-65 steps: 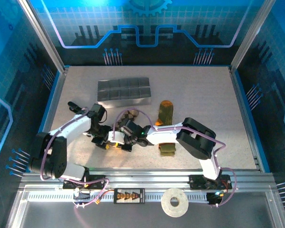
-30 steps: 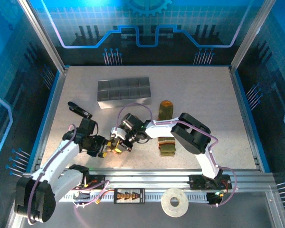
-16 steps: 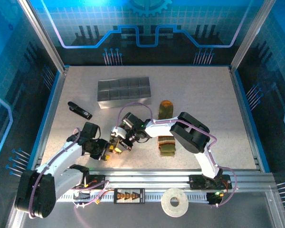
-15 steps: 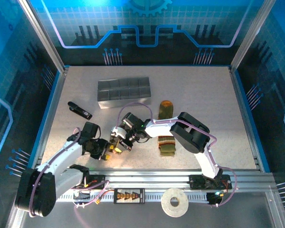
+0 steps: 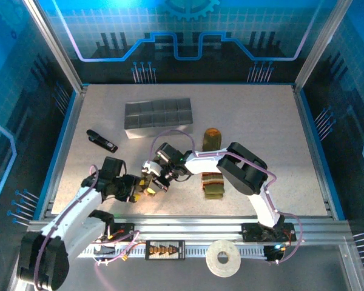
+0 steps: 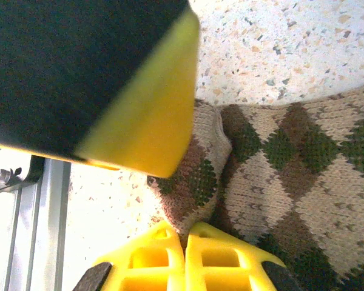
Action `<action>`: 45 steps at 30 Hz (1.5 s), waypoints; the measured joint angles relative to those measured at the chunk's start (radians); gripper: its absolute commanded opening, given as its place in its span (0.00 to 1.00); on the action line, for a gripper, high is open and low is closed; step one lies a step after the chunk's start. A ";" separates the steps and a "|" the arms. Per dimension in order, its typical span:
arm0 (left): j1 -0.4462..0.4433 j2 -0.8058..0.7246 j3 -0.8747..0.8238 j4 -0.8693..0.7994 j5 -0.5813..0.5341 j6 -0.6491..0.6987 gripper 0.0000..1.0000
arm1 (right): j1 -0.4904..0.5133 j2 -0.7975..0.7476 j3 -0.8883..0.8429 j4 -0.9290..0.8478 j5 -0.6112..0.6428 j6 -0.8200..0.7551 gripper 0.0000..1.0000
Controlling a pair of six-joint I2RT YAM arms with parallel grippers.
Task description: Roll the socks
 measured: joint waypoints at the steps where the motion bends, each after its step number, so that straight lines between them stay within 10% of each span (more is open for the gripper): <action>1: 0.000 -0.006 -0.001 -0.002 0.000 -0.006 0.50 | -0.001 0.001 0.000 0.000 -0.003 0.000 0.00; 12: 0.000 0.178 -0.025 0.140 0.015 -0.009 0.36 | -0.005 0.008 0.006 -0.001 -0.018 0.011 0.01; 27: 0.000 0.277 0.028 0.118 0.031 0.007 0.26 | 0.058 -0.227 -0.295 0.214 0.329 -0.170 0.54; 36: 0.000 0.359 0.094 0.060 0.031 0.009 0.26 | 0.226 -0.351 -0.431 0.386 0.700 -0.431 0.56; 45: 0.000 0.418 0.142 0.015 0.031 0.009 0.26 | 0.282 -0.285 -0.385 0.423 0.800 -0.523 0.42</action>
